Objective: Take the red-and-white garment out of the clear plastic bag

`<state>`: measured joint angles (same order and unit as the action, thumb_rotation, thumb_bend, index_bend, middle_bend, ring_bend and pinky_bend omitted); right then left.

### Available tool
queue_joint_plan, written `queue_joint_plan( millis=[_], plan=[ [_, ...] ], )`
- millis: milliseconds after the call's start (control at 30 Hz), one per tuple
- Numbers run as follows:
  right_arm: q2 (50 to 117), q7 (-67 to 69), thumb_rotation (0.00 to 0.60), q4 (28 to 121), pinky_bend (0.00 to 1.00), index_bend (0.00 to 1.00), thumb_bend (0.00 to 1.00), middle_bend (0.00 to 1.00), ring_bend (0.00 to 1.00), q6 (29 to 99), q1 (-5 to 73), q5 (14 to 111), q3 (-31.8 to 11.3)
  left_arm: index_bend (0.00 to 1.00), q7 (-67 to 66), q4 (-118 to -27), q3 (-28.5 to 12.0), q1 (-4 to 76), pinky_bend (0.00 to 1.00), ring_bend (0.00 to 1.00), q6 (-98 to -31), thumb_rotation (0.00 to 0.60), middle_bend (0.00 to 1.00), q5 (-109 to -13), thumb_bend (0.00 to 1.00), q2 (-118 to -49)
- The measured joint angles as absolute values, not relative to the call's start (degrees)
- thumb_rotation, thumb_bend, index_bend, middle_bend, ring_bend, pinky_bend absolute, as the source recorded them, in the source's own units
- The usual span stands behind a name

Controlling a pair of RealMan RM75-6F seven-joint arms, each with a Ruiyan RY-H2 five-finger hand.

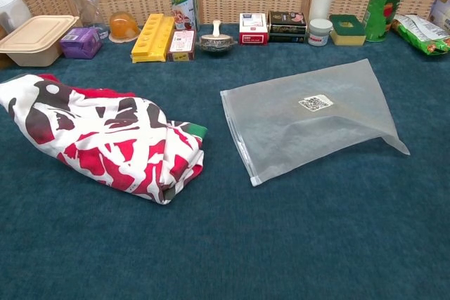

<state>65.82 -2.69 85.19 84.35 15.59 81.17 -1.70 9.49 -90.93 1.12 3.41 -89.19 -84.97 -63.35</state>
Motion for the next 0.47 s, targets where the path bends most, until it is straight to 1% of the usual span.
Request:
queue_joint_plan(
  millis=[233,467],
  plan=[
    [66.1,-2.8,0.6,85.6,0.6,0.53,0.21,0.55,0.6,88.8,11.6,82.3,-1.1,0.17,10.0,-90.7,2.4,0.0,0.21,0.07,-92.6,0.6,0.16,-86.0,0.19,-63.8],
    [66.1,-1.5,0.6,85.6,0.59,0.53,0.2,0.55,0.58,89.6,10.0,84.2,-0.9,0.17,9.6,-92.0,1.9,-0.6,0.22,0.08,-93.7,0.6,0.16,-87.1,0.19,-63.1]
  ],
)
